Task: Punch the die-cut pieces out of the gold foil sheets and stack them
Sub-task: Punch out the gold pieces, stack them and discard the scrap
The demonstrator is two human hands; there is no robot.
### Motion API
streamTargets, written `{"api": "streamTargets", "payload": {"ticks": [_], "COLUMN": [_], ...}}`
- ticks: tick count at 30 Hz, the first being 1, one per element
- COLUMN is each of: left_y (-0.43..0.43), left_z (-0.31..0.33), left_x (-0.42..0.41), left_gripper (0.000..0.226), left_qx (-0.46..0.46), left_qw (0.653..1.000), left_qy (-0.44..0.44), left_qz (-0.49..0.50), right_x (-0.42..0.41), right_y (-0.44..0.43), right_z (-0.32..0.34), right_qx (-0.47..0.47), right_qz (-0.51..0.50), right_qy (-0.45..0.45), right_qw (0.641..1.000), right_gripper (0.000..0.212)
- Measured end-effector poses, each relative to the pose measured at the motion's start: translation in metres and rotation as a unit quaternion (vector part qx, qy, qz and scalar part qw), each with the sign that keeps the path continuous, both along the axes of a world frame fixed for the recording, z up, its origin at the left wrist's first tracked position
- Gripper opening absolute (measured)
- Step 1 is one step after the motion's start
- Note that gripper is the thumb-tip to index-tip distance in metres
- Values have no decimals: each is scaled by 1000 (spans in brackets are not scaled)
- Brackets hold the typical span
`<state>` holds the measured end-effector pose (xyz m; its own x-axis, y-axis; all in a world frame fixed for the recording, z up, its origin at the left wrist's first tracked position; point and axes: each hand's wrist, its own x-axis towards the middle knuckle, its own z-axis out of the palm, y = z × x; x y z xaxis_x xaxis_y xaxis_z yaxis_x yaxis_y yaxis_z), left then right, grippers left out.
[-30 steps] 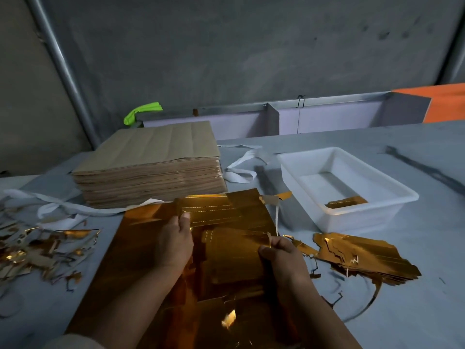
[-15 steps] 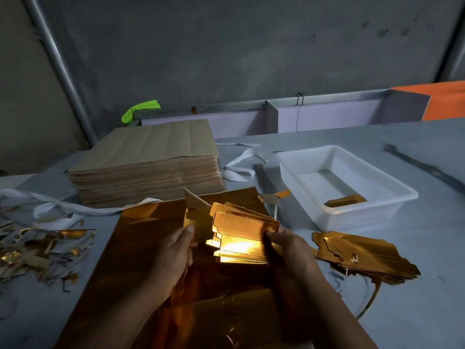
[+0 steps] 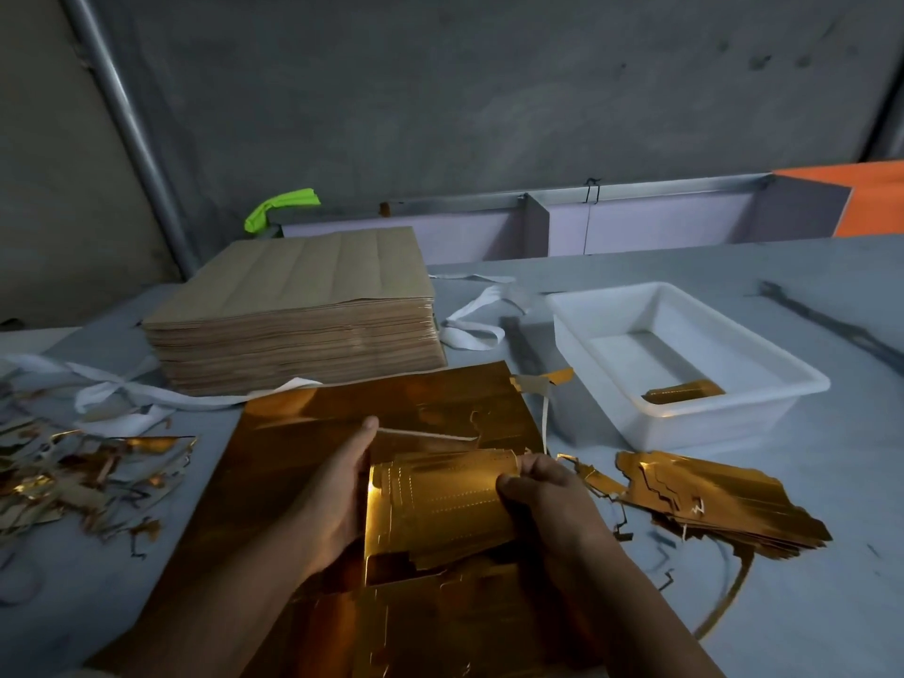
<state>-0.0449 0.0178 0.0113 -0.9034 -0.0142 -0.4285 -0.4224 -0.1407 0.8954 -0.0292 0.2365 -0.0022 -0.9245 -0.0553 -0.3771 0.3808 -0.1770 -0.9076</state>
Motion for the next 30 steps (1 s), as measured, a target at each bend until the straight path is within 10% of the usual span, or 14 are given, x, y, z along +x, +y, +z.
{"api": "streamTargets", "payload": {"ticks": [7,12,30], "left_y": [13,16,6], "left_z": [-9,-23,-27], "left_x": [-23,-25,-27], "left_gripper": [17,41,39], "left_qx": [-310,-435,-388], "left_qw": [947,890,890], "left_qy": [71,122,147], "left_qz": [43,63,189], "right_x": [1,0,-1], "right_y": [-3,-4,-2], "right_z": [-5,-12,-21], "right_qx": [39,41,19], "right_qz": [-8,-45,-117], "right_qy": [23,36,48], "right_qw": [999,998,992], "right_gripper": [6,12,5]}}
